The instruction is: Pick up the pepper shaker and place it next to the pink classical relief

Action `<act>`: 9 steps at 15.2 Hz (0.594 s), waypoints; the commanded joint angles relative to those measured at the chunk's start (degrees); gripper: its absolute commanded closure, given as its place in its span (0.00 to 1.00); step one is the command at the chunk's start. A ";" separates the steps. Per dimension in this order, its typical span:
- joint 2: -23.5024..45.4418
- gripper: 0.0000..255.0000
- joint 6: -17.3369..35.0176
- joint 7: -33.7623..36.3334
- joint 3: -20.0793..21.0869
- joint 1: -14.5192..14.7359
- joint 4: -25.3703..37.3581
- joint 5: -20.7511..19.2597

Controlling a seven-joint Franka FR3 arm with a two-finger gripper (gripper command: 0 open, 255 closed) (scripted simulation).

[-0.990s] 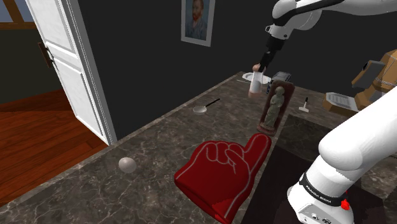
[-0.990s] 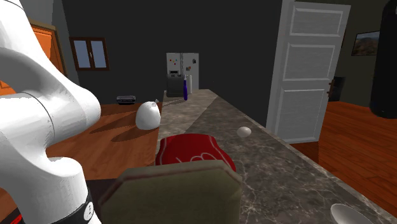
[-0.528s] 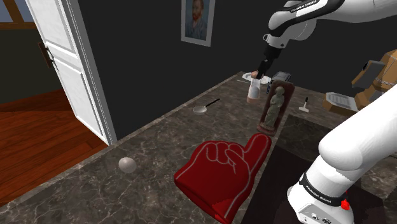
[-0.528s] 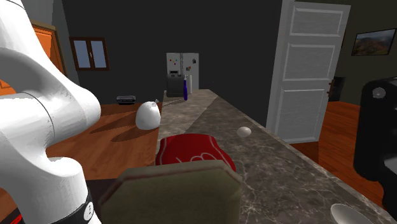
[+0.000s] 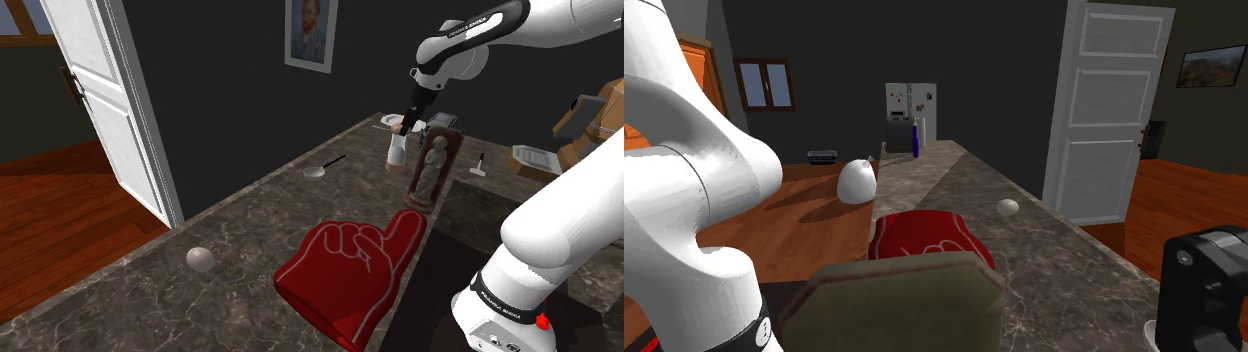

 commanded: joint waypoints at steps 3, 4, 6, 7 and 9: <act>0.98 1.00 3.10 -0.49 -0.13 0.09 -2.13 0.44; 1.31 1.00 3.89 -0.65 -0.17 0.11 -2.60 0.59; 2.03 1.00 5.46 -1.01 -0.27 0.17 -3.49 0.92; 2.41 1.00 6.25 -1.20 -0.32 0.20 -3.92 1.10; 2.82 1.00 7.09 -1.40 -0.37 0.23 -4.37 1.30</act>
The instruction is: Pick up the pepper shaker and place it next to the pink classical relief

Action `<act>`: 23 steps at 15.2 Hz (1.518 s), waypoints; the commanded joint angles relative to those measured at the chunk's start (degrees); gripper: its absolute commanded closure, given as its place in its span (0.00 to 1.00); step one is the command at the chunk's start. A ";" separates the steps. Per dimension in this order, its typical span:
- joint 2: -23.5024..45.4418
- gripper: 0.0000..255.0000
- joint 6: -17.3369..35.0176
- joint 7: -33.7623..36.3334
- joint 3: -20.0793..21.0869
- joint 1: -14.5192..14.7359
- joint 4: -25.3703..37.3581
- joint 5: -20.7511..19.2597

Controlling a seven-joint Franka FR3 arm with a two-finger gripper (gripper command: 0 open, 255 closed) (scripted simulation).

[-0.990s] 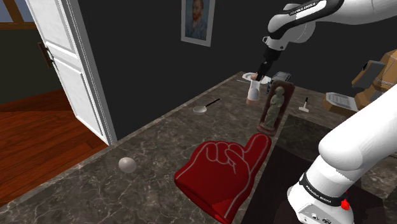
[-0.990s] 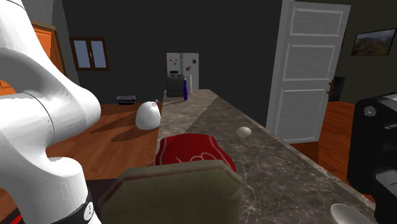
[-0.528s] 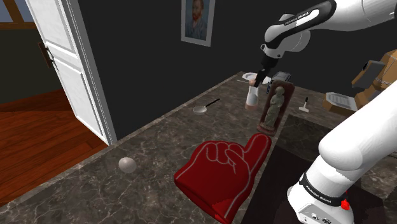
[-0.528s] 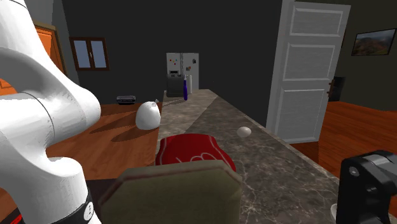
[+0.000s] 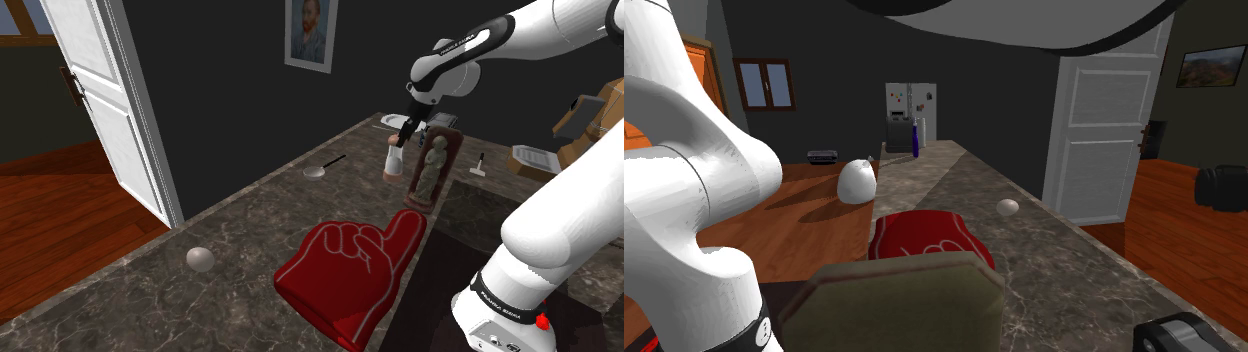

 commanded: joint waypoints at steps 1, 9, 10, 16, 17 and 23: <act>0.25 1.00 0.42 -0.12 -0.03 0.02 -0.13 0.12; 0.25 0.00 0.42 -0.12 -0.03 0.02 -0.13 0.12; 0.25 0.00 0.42 -0.12 -0.03 0.02 -0.13 0.12; -3.17 0.00 -5.42 0.89 0.11 -0.42 2.42 -1.32; -3.95 0.00 -6.95 1.09 0.15 -0.52 3.21 -1.61; -3.95 0.00 -6.96 1.09 0.16 -0.53 3.21 -1.61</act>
